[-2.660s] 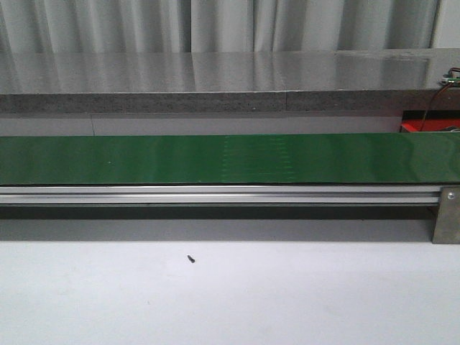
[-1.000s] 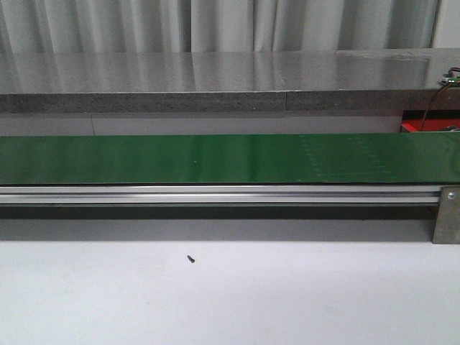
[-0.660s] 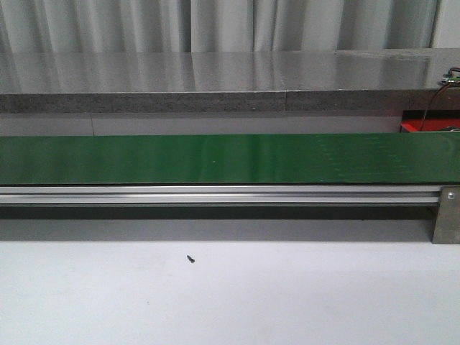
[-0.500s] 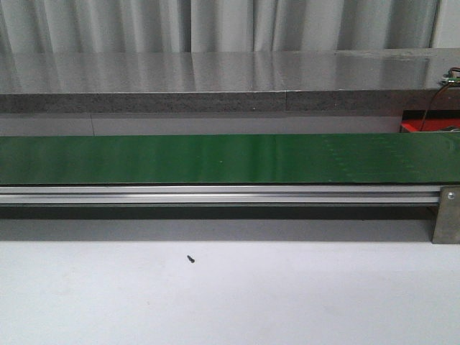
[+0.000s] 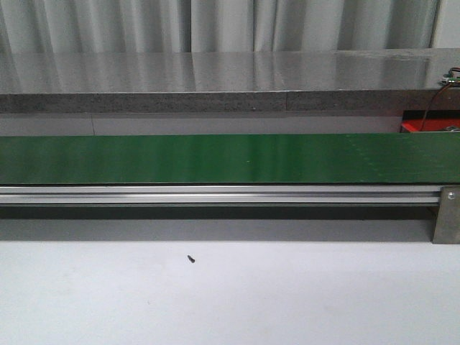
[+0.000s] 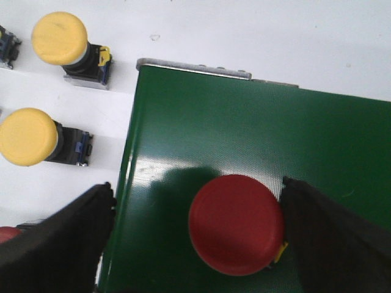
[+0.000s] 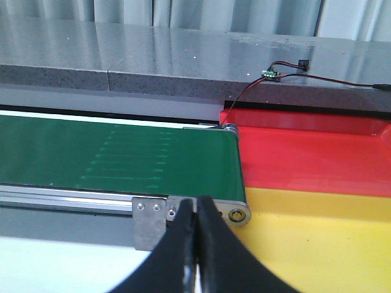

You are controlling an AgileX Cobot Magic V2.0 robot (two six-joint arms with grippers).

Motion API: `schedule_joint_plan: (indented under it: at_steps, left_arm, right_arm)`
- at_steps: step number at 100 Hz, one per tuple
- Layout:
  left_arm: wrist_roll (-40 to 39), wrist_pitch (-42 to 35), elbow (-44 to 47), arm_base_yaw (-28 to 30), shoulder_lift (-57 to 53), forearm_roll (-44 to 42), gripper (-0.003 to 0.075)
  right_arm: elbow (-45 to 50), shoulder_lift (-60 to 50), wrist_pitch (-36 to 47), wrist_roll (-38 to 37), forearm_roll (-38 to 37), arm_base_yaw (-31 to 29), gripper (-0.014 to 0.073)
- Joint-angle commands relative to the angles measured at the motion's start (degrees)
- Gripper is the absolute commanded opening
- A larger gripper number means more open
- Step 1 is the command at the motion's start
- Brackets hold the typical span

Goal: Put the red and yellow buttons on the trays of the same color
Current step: 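Set the red button on the near end of the green belt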

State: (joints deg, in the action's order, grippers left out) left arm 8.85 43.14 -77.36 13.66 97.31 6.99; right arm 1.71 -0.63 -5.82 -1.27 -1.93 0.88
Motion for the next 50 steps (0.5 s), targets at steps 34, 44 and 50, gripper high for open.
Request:
schedule_joint_plan:
  at_steps: [34,44,50]
  left_arm:
    - [-0.5,2.0,-9.5,1.5,-8.6,1.2,0.0579]
    - [-0.9,3.7,-9.5,4.6,-9.0,0.7,0.0579]
    - [-1.3,4.9,-9.2,7.2,-9.0,0.7,0.0579]
  right_arm:
    - [-1.1,-1.0,4.8,0.1,0.0,0.0,-0.0068]
    - [-1.1,-1.0,4.8,0.1,0.0,0.0,-0.0068]
    - [-1.1,-1.0,4.8,0.1,0.0,0.0,-0.0068]
